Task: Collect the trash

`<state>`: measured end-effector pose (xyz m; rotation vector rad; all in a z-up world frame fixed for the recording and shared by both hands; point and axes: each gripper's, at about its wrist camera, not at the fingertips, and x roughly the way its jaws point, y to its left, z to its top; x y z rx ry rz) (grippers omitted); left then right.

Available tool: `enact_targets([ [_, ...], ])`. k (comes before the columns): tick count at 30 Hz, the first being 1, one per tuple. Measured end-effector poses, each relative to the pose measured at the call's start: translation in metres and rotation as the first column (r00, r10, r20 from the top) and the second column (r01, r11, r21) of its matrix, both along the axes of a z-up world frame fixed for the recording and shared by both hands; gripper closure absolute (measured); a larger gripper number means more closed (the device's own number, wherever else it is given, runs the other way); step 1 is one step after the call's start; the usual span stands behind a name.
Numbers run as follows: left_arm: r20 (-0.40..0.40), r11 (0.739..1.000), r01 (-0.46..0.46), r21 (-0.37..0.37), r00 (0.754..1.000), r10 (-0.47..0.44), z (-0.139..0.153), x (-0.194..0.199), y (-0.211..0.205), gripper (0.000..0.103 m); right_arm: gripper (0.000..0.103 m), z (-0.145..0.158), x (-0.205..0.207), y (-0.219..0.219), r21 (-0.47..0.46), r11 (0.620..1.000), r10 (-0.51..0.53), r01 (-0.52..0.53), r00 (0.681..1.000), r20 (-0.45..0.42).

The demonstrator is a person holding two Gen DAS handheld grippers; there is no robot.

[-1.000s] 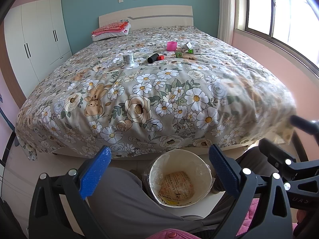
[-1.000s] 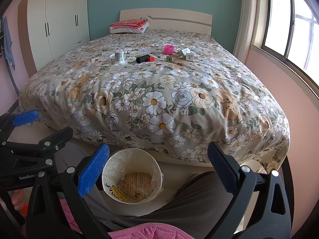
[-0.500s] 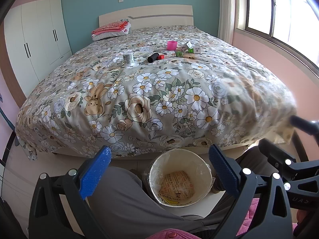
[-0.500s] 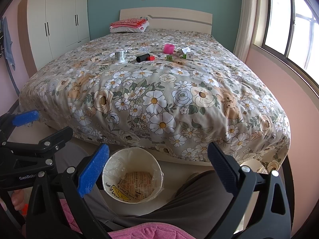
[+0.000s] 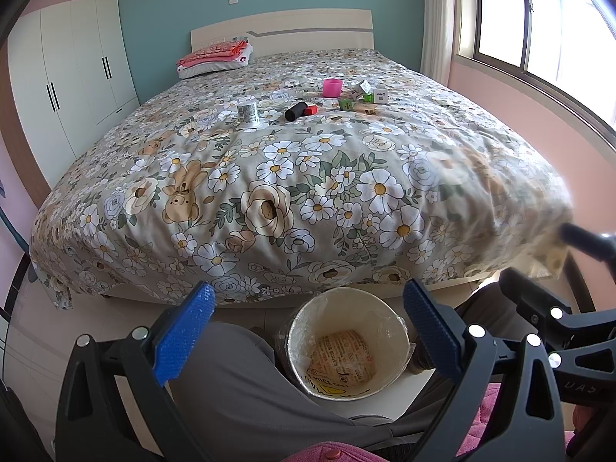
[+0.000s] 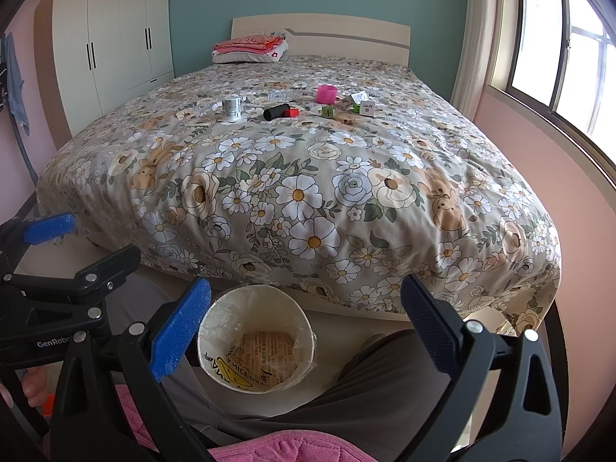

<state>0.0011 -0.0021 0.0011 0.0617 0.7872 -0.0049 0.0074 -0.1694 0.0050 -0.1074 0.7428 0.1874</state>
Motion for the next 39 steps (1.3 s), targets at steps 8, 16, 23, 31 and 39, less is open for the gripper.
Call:
enact_targets([
  [8, 0.0, 1.0, 0.0, 0.001, 1.0, 0.0, 0.0, 0.0, 0.0, 0.003, 0.007, 0.001, 0.0, 0.0, 0.0, 1.0, 0.0, 0.0, 1.0, 0.0],
  [16, 0.0, 1.0, -0.001, 0.001, 1.0, 0.001, 0.0, 0.0, 0.0, 0.003, 0.007, 0.006, 0.003, -0.002, -0.001, 1.0, 0.0, 0.0, 1.0, -0.001],
  [23, -0.002, 1.0, 0.006, -0.006, 1.0, -0.006, -0.002, 0.0, 0.004, 0.003, 0.007, 0.003, 0.012, 0.0, -0.004, 1.0, 0.001, -0.001, 1.0, -0.003],
  [31, 0.032, 1.0, 0.023, 0.008, 0.999, -0.024, 0.016, 0.046, 0.002, 0.003, 0.007, 0.023, 0.043, -0.006, 0.007, 1.0, -0.005, 0.005, 1.0, 0.03],
  [39, 0.059, 1.0, -0.005, -0.016, 0.998, 0.006, 0.038, 0.102, 0.012, 0.003, 0.007, 0.049, 0.098, -0.022, 0.052, 0.998, -0.029, 0.026, 0.998, 0.055],
])
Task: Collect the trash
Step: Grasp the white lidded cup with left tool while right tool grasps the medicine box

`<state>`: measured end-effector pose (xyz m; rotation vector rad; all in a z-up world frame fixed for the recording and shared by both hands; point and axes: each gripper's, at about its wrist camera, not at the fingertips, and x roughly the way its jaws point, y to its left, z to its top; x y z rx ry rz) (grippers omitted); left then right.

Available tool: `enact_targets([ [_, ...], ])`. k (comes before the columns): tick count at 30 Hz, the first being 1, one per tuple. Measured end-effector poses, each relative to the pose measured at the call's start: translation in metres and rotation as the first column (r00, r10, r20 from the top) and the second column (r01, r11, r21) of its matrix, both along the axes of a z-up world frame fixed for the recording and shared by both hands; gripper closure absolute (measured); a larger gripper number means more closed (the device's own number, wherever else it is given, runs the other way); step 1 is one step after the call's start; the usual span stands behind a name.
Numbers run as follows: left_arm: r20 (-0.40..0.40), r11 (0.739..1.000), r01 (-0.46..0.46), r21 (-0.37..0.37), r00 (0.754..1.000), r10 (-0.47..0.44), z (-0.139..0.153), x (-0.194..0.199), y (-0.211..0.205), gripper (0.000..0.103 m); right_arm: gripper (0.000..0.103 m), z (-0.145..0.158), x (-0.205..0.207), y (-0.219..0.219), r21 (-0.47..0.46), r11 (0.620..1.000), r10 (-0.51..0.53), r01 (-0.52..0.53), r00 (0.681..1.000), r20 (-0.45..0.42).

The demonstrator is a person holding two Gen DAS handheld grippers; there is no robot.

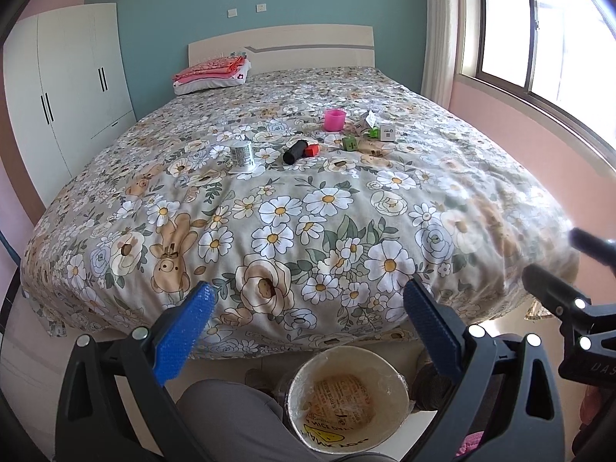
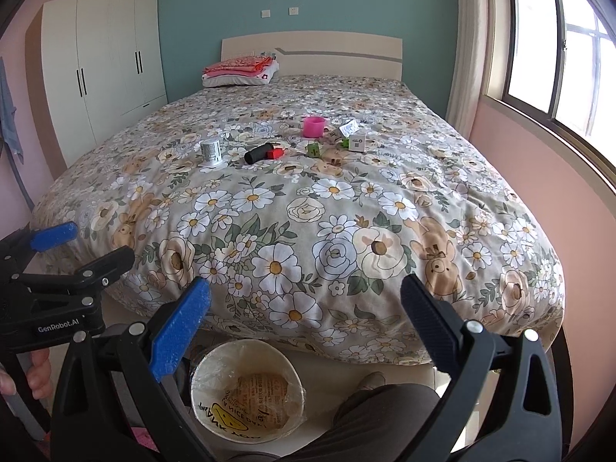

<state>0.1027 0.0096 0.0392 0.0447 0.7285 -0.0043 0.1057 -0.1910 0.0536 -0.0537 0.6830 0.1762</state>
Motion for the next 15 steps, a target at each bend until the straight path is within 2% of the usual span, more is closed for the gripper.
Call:
enact_targets([
  [5, 0.01, 0.998, -0.066, -0.023, 0.998, 0.066, 0.009, 0.04, 0.019, 0.003, 0.007, 0.019, 0.039, -0.01, 0.011, 1.0, -0.026, 0.025, 0.999, 0.028],
  [15, 0.016, 0.989, -0.148, 0.005, 0.989, 0.148, 0.005, 0.122, 0.042, 0.003, 0.007, 0.038, 0.131, -0.016, -0.009, 0.998, -0.058, 0.059, 0.996, 0.074],
])
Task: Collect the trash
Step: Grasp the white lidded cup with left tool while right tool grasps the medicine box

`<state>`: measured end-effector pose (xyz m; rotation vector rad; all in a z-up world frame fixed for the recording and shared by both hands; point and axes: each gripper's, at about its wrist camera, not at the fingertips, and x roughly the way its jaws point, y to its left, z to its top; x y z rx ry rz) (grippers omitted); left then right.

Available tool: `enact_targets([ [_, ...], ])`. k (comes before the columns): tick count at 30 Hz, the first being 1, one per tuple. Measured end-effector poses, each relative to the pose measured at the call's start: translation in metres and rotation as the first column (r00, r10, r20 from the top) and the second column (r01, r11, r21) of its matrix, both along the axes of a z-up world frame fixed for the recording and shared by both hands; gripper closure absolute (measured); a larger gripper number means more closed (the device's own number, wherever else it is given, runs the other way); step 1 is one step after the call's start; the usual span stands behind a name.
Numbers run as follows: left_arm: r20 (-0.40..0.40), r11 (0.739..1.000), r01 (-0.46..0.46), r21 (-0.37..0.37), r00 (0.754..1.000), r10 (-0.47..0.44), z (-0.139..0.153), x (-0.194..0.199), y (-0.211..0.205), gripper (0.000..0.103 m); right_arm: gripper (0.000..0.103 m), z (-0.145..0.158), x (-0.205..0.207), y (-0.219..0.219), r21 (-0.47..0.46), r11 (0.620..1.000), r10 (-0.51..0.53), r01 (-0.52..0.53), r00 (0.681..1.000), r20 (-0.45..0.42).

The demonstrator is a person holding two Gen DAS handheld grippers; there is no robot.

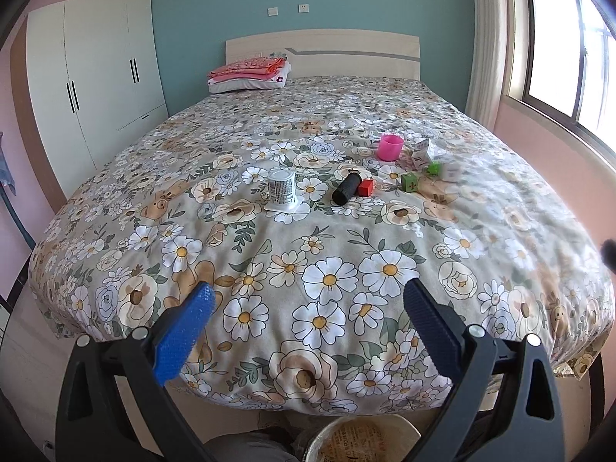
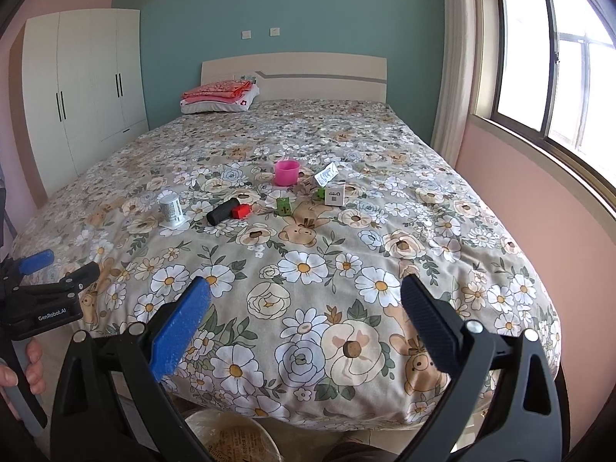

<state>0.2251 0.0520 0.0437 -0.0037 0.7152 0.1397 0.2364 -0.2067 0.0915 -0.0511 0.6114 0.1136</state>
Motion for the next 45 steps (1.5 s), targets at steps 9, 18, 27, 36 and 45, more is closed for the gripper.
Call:
enact_targets([
  [9, -0.022, 0.998, -0.053, 0.021, 0.998, 0.053, -0.018, 0.073, 0.02, 0.003, 0.007, -0.014, 0.088, 0.004, -0.052, 0.998, -0.022, 0.021, 1.0, -0.018],
  [18, -0.065, 0.997, -0.077, 0.022, 0.995, 0.078, -0.054, 0.147, 0.045, 0.003, 0.007, -0.047, 0.189, 0.016, -0.107, 0.994, -0.038, 0.031, 0.997, -0.064],
  [27, -0.061, 0.996, -0.077, 0.034, 0.995, 0.079, -0.091, 0.22, 0.064, 0.003, 0.007, -0.092, 0.297, 0.01, -0.133, 0.988, -0.093, 0.079, 0.99, -0.103],
  [36, -0.076, 0.996, -0.085, 0.031, 0.993, 0.087, -0.127, 0.284, 0.077, 0.003, 0.007, -0.146, 0.404, 0.001, -0.162, 0.976, -0.173, 0.145, 0.969, -0.177],
  [45, -0.153, 0.997, -0.074, -0.017, 0.986, 0.071, -0.146, 0.33, 0.083, 0.052, 0.043, -0.192, 0.476, -0.013, -0.086, 0.983, -0.184, 0.165, 0.926, -0.33],
])
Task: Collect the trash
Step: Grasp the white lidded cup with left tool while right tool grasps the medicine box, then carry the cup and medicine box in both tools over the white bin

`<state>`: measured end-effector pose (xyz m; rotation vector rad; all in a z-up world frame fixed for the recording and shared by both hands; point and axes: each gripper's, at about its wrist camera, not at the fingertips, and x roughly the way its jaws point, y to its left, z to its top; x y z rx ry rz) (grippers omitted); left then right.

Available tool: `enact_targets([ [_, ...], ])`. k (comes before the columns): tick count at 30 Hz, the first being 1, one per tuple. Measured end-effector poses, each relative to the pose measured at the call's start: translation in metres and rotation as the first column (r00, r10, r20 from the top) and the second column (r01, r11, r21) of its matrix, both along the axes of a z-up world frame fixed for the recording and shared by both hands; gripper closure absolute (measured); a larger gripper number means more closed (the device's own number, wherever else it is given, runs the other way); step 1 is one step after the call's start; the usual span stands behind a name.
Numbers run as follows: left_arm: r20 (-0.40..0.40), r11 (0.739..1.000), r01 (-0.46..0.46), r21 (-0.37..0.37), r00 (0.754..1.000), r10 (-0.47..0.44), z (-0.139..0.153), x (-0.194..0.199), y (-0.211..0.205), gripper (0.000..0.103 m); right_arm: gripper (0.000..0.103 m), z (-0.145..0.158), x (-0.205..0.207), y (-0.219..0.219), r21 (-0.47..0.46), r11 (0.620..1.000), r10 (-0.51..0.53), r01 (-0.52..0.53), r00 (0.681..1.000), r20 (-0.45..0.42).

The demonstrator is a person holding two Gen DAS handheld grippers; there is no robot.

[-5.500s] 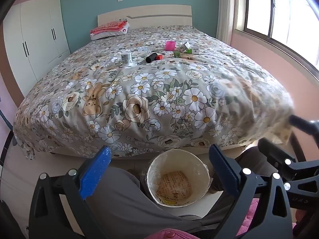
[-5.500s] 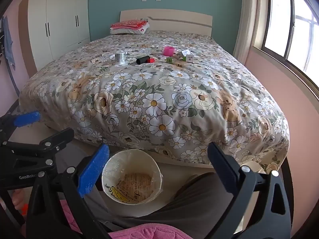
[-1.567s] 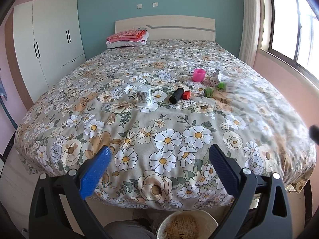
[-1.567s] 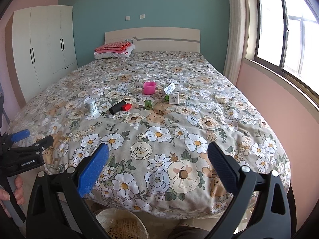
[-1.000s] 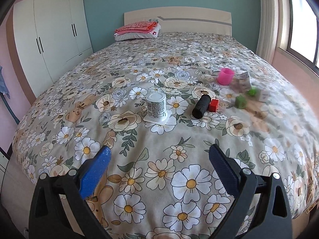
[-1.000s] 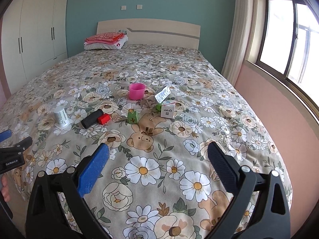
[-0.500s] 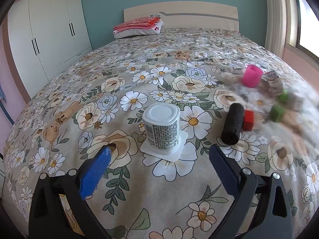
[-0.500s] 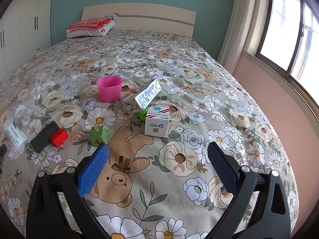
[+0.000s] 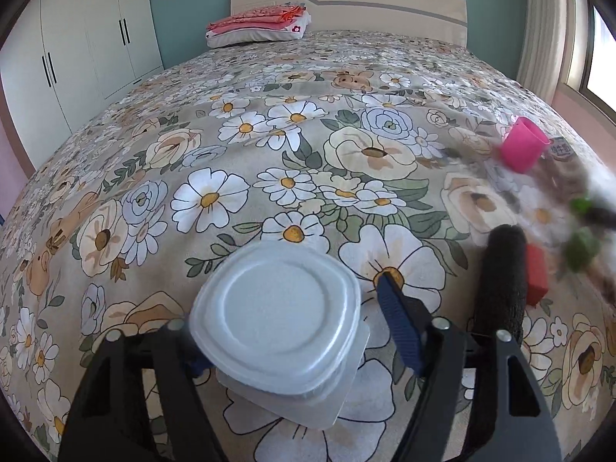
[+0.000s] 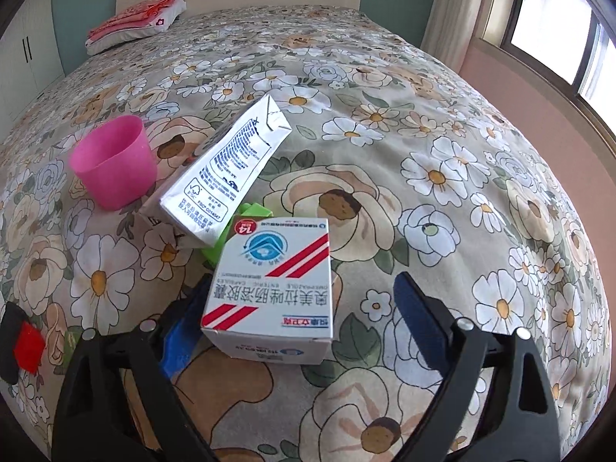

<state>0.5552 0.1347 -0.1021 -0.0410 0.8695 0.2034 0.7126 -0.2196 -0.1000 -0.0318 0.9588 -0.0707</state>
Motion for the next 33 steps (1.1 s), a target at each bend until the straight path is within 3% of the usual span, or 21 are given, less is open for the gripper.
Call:
enact_targets([
  [1, -0.017, 1.0, 0.005, -0.015, 1.0, -0.006, -0.003, 0.003, 0.001, 0.052, 0.059, -0.003, 0.003, -0.001, 0.027, 1.0, 0.012, -0.011, 1.0, -0.021],
  [6, -0.008, 0.999, -0.001, -0.037, 1.0, 0.001, 0.0, -0.002, 0.001, 0.053, 0.059, 0.001, -0.004, -0.007, 0.111, 0.993, 0.029, -0.027, 0.999, -0.016],
  [12, 0.005, 0.999, 0.005, -0.034, 1.0, -0.005, 0.026, -0.024, -0.004, 0.053, 0.059, 0.033, -0.032, -0.013, 0.111, 0.993, 0.043, -0.044, 0.999, 0.014],
  [22, 0.113, 0.998, 0.05, -0.034, 0.992, -0.046, 0.125, -0.091, -0.02, 0.053, 0.059, 0.137, -0.115, -0.021, 0.102, 0.988, 0.1, -0.114, 0.986, 0.132],
  [33, 0.251, 0.994, 0.107, -0.008, 0.963, -0.101, 0.245, -0.195, -0.038, 0.053, 0.059, 0.253, -0.239, -0.035, 0.102, 0.975, 0.168, -0.199, 0.953, 0.25],
])
